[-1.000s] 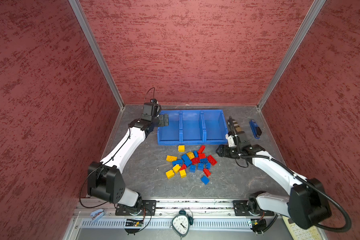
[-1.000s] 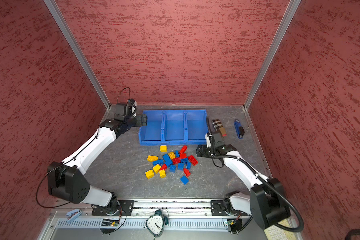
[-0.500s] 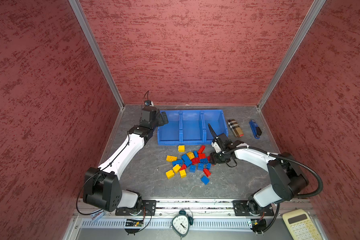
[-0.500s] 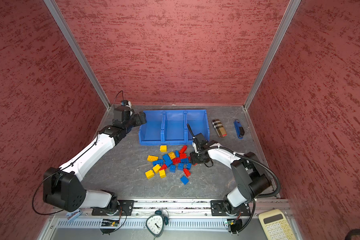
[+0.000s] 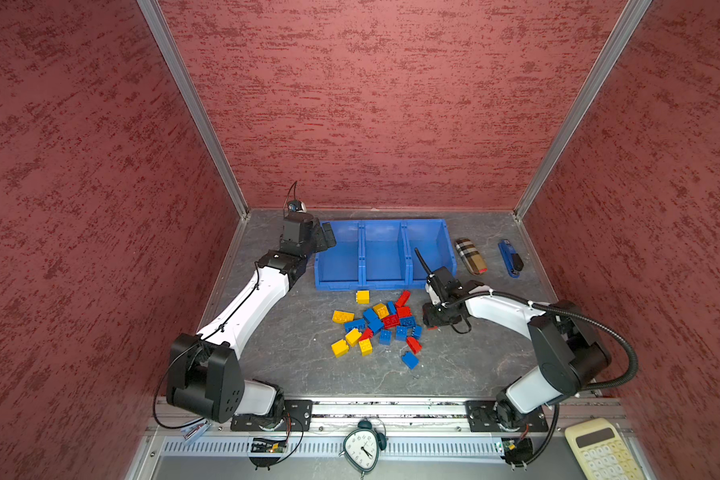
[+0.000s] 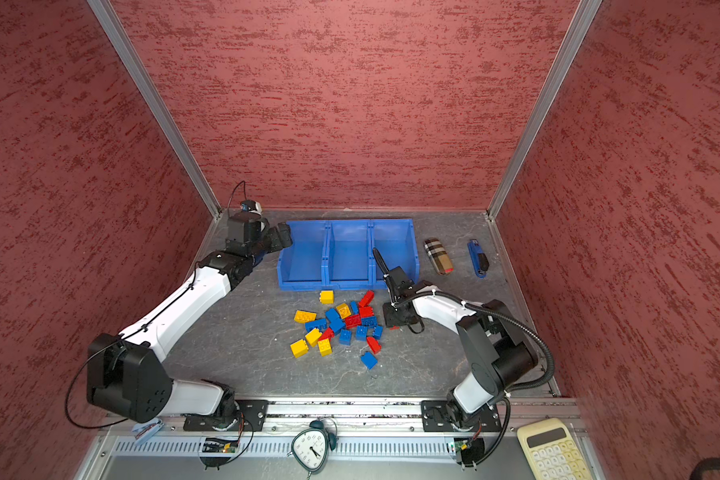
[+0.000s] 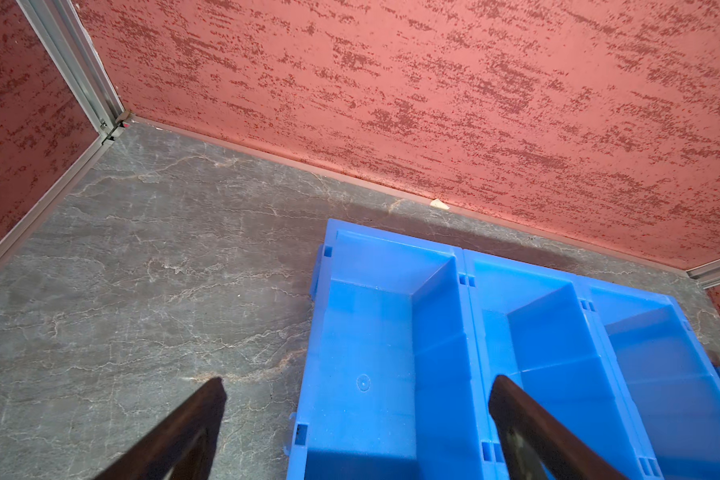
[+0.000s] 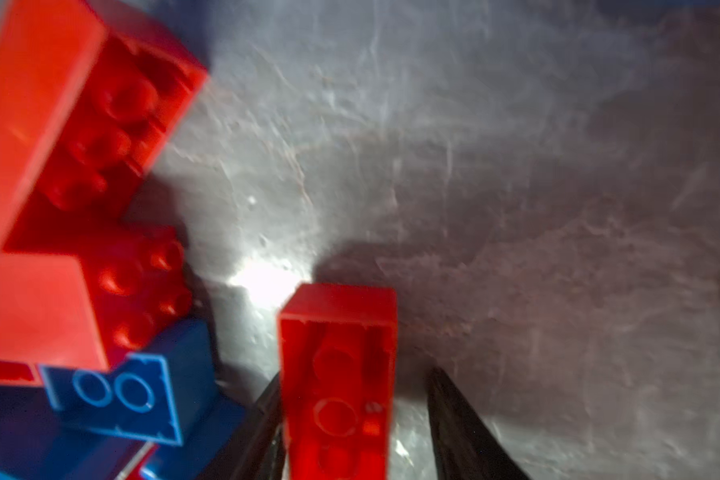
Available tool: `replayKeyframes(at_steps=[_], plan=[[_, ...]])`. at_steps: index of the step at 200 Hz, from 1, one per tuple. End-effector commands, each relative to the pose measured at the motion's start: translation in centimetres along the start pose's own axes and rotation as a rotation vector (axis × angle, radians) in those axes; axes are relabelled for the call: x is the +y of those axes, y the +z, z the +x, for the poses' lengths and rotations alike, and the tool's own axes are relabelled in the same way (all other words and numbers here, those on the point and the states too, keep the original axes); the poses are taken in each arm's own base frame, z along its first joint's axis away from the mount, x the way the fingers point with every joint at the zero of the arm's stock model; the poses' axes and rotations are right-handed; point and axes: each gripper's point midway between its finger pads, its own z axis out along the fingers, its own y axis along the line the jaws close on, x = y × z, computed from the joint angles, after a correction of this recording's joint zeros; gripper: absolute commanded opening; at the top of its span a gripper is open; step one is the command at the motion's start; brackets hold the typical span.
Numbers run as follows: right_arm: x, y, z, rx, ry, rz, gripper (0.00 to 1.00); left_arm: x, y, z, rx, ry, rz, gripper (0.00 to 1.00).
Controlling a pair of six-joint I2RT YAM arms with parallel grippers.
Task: Sort the legos into containers by color
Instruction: 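Reach the right gripper into the pile and grasp a red brick, then carry the red brick over the bin compartment nearest the glasses case and release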
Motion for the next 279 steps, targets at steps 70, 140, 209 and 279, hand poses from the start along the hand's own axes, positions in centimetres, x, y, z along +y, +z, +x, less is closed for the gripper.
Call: replayKeyframes(at_steps=[70,140,209,279], plan=[[1.1,-6.4,-4.9,-0.194,-0.06,0.022,0.25,0.3,0.1,-0.5,-0.025,-0.006,-0.027,0.99],[-1.7,-9.8,-18.9,-0.479,-0.006,0.061,0.26,0.6,0.1,0.0,-0.013,-0.002,-0.038,0.99],[-3.9,-4.0,-24.9,-0.454,0.043,0.152,0.3,1.6,-1.1,1.3,0.01,0.014,-0.055,0.99],[-3.6,-7.8,-23.4,-0.519,0.137,0.118,0.66,-0.7,-0.2,2.8,0.064,0.106,-0.023,1.0]])
